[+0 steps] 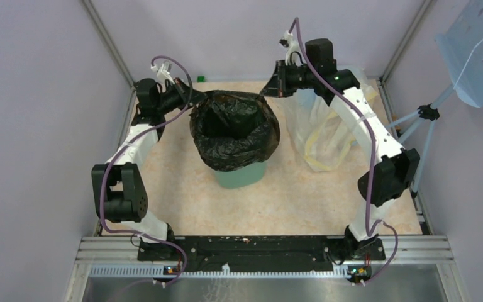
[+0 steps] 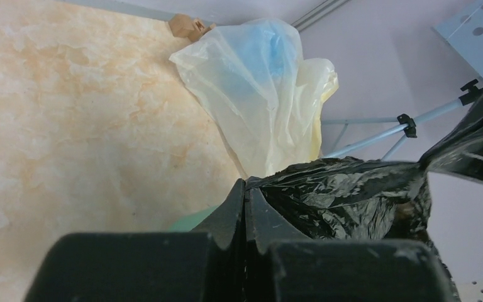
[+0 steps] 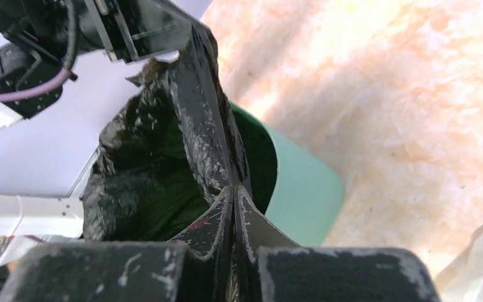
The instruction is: Put the trash bags into the trash bin
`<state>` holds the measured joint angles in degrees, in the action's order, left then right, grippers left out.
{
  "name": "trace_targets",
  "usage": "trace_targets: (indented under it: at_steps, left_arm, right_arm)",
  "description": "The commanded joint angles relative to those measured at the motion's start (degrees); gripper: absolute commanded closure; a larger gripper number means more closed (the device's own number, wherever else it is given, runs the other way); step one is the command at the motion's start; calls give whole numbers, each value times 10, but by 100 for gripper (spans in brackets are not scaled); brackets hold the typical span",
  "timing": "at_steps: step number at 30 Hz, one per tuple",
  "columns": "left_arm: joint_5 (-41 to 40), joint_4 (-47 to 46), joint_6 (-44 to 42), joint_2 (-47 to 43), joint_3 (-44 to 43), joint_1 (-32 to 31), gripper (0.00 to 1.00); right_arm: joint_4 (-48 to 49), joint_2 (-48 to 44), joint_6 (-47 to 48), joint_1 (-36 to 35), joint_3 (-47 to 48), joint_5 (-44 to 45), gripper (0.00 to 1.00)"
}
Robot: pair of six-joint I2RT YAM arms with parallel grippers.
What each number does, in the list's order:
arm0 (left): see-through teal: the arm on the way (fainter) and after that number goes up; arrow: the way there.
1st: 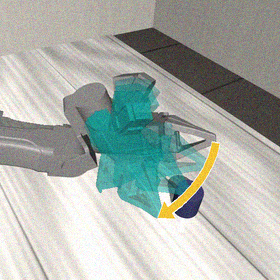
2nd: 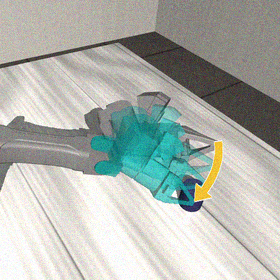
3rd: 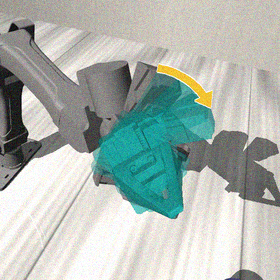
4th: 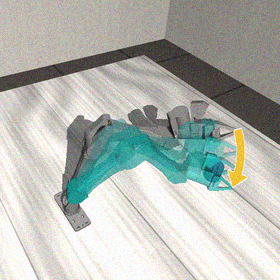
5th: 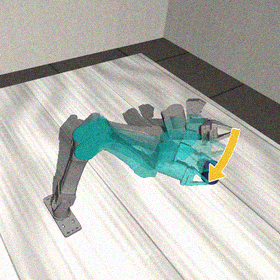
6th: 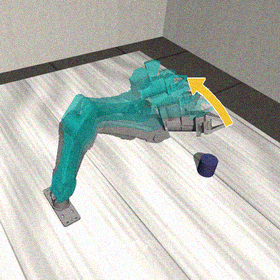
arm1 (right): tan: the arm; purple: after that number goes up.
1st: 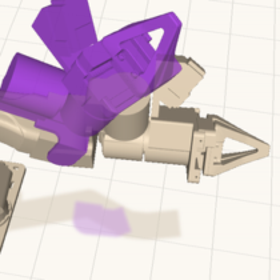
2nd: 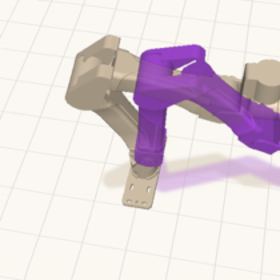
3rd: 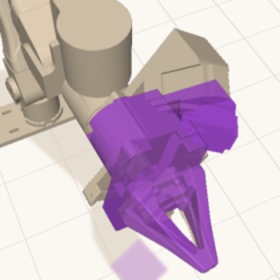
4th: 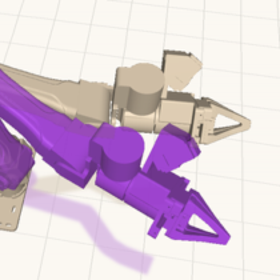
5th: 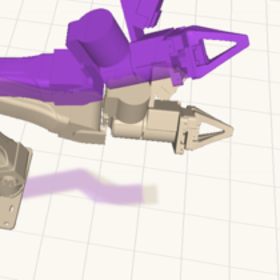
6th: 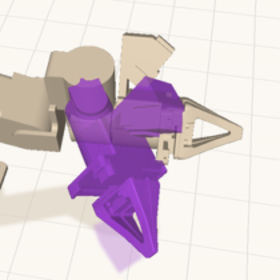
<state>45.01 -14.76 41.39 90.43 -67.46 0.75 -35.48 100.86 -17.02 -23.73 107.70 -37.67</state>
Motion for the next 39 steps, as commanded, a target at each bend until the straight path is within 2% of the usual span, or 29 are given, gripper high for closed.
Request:
trace_targets:
  at_steps: [1, 7, 11, 16, 22, 25, 28, 32, 35, 39]
  left_arm:
    - [7, 1, -15, 11, -22, 3, 100]
    - [12, 26, -27, 32, -22, 3, 99]
    - [17, 37, -26, 46, -14, 2, 99]
    - [18, 53, -20, 55, 4, 1, 99]
    - [-7, -3, 12, 48, 73, -3, 100]
    - [-16, -25, 21, 46, 99, -6, 100]
    - [-3, -43, 28, 40, 100, -5, 100]
    - [-11, -18, 18, 21, 74, -5, 100]
    - [-13, -6, 15, 10, 67, -5, 100]
    - [-17, 4, 6, 0, 69, -5, 100]
  right_arm:
    - [-20, 36, 28, 2, 76, 44, 100]
    - [-37, 100, 35, 9, 123, 68, 100]
    - [-37, 129, 30, 13, 115, 89, 100]
    - [1, 125, 19, 15, 48, 85, 100]
    - [91, 87, -25, 17, -71, 66, 100]
    - [118, 65, -51, 31, -98, 68, 100]
    - [121, 31, -60, 44, -105, 90, 83]
    - [141, -35, -75, 67, -146, 108, 81]
    - [188, -99, -94, 85, -227, 96, 80]
    - [314, -202, -113, 93, -365, 27, 63]
